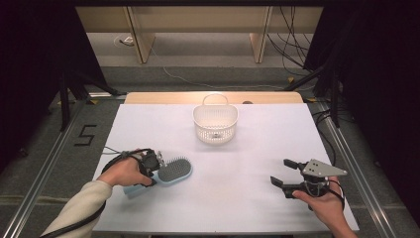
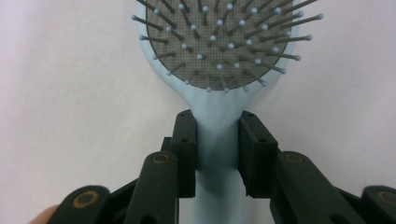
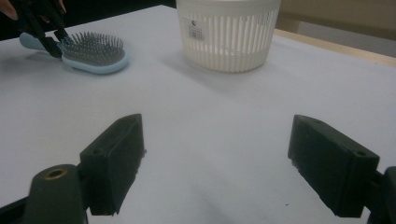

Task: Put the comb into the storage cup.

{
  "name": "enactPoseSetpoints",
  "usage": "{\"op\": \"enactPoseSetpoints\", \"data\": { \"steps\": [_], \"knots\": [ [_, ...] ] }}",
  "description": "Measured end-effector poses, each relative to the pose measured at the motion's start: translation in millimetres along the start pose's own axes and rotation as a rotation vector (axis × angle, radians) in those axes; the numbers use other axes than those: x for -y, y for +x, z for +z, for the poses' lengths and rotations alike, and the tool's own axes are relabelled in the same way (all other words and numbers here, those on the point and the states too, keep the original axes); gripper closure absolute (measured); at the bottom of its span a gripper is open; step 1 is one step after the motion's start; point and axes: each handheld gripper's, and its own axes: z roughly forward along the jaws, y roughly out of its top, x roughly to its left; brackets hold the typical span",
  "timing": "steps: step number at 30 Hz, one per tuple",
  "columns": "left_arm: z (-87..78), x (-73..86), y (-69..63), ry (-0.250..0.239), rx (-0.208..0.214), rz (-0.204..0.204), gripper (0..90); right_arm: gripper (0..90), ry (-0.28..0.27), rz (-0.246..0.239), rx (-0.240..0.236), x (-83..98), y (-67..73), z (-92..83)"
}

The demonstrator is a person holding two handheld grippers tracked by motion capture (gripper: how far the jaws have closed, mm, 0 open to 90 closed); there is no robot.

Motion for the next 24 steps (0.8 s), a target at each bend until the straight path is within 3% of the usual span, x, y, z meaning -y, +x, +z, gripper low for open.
{"op": "enactPoseSetpoints", "data": {
  "steps": [15, 20, 24],
  "knots": [
    [-3.3, 2.4, 0.5, -0.056, -0.039, 0.029, 70.0, 19.4, -0.003, 0.003, 0.002, 0.0, 0.0, -0.2],
    [-3.1, 5.4, 0.2, -0.077, -0.061, 0.063, 69.9, 19.4, -0.004, -0.001, 0.001, 0.0, 0.0, -0.1],
    [-2.7, 8.1, 0.6, -0.109, -0.073, 0.057, 69.9, 19.4, -0.004, -0.001, 0.001, -0.1, 0.1, -0.2]
  ]
}}
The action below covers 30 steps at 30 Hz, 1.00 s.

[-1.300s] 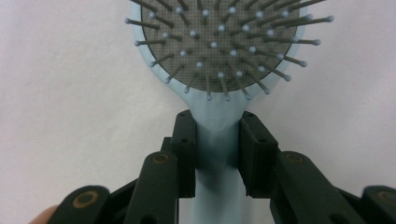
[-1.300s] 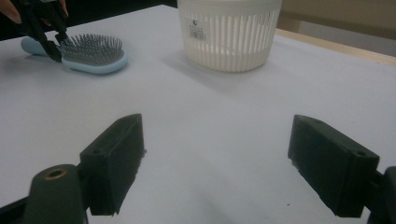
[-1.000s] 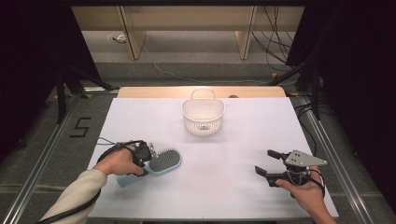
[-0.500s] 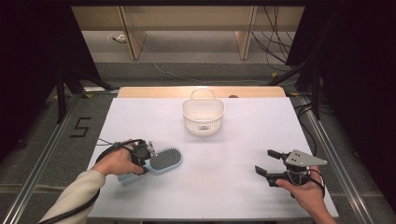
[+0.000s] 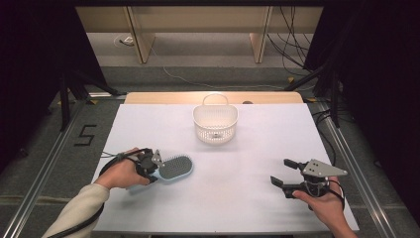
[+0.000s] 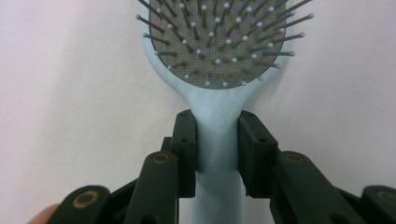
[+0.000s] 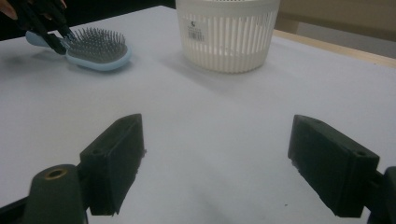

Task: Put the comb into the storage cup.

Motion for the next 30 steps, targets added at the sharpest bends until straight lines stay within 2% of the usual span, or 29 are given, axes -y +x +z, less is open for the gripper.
{"op": "enactPoseSetpoints", "data": {
  "steps": [1, 4, 5, 6, 9, 15, 16, 20, 21, 23, 25, 28, 30],
  "knots": [
    [-0.2, 0.5, 0.6, -0.007, -0.005, -0.001, 69.9, 19.4, 0.0, -0.001, 0.0, 0.1, -0.1, 0.1],
    [-0.9, 2.3, 1.2, -0.036, -0.005, -0.037, 69.9, 19.4, 0.0, 0.0, -0.001, 0.0, 0.0, 0.1],
    [-0.9, 2.9, 1.3, -0.051, -0.014, -0.048, 69.9, 19.4, 0.0, 0.0, 0.0, 0.0, 0.1, 0.0],
    [-2.0, 3.2, 1.9, -0.056, -0.025, -0.042, 69.9, 19.4, 0.0, 0.0, 0.0, 0.0, 0.0, 0.0],
    [-4.8, 4.4, 1.9, -0.097, -0.038, -0.074, 69.9, 19.4, -0.001, 0.0, 0.001, 0.1, -0.1, 0.1],
    [-7.3, 10.7, 4.0, -0.191, -0.063, -0.171, 69.9, 19.4, -0.002, -0.002, 0.001, -0.1, 0.1, -0.2],
    [-7.1, 12.2, 4.1, -0.215, -0.065, -0.198, 69.9, 19.4, -0.002, -0.001, 0.001, -0.1, 0.1, -0.2],
    [-8.9, 16.5, 3.9, -0.261, -0.071, -0.23, 69.9, 19.4, 0.0, -0.001, 0.0, 0.1, 0.0, 0.2],
    [-9.5, 17.1, 3.7, -0.275, -0.073, -0.257, 69.8, 19.4, 0.0, 0.0, 0.0, 0.0, 0.1, 0.2],
    [-10.7, 18.1, 3.3, -0.302, -0.073, -0.284, 69.9, 19.4, -0.002, 0.0, 0.0, 0.0, 0.1, 0.3],
    [-11.6, 18.8, 2.3, -0.316, -0.072, -0.288, 69.8, 19.4, -0.001, 0.001, 0.0, 0.0, 0.2, 0.1],
    [-11.9, 20.2, 1.4, -0.342, -0.058, -0.317, 69.8, 19.4, -0.003, -0.001, 0.001, -0.1, 0.2, 0.0],
    [-11.9, 20.9, 0.6, -0.358, -0.079, -0.329, 69.8, 19.4, -0.005, -0.001, 0.0, -0.1, 0.2, 0.1]
  ]
}}
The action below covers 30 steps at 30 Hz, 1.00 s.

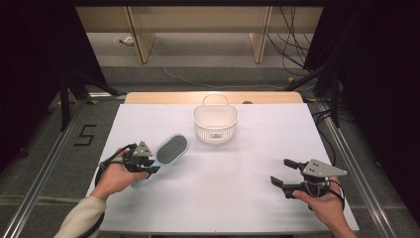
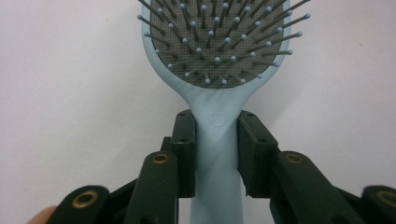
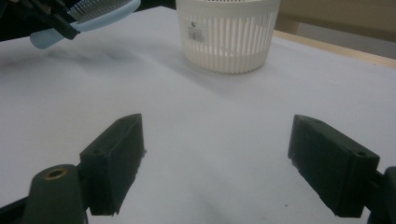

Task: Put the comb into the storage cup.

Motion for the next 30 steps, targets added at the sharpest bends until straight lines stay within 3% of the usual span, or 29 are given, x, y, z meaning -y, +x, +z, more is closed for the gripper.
{"op": "enactPoseSetpoints", "data": {
  "steps": [13, 30],
  "knots": [
    [-1.2, 3.5, -1.1, -0.095, -0.043, -0.044, 69.8, 19.3, -0.001, -0.001, 0.001, -0.2, 0.1, -0.1],
    [-7.1, 1.8, -4.6, -0.24, -0.038, -0.06, 69.8, 19.4, 0.0, -0.003, 0.002, -1.0, 0.6, -0.7]
  ]
}}
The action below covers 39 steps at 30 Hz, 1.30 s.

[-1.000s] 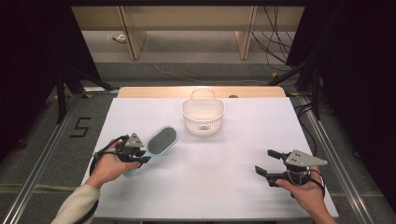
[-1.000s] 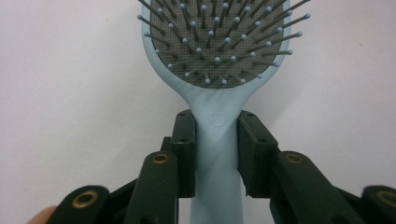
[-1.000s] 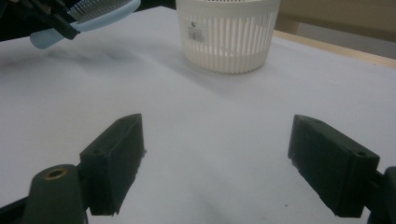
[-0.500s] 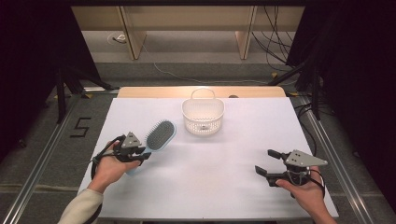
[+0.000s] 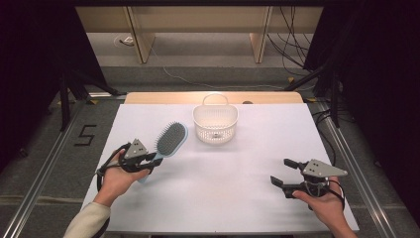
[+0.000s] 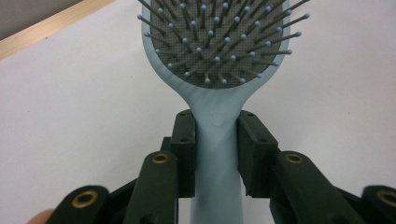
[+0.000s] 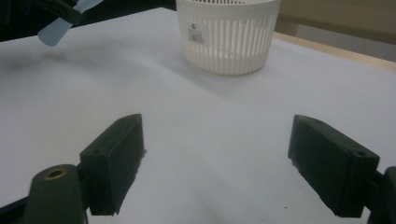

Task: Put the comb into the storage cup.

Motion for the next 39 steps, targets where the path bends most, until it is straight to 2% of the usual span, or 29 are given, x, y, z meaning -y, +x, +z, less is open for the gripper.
{"op": "enactPoseSetpoints", "data": {
  "steps": [6, 17, 39],
  "knots": [
    [-1.7, -0.5, 1.2, -0.015, -0.006, -0.011, 69.8, 19.4, -0.003, -0.002, -0.002, -0.1, 0.2, 0.0],
    [-5.7, -3.7, 1.7, -0.076, -0.017, -0.043, 69.8, 19.4, -0.002, -0.003, -0.004, -0.2, 0.4, 0.1],
    [-10.8, -11.1, 2.0, -0.172, -0.053, -0.07, 69.8, 19.4, -0.004, -0.001, -0.005, -0.3, 0.5, 0.3]
  ]
}}
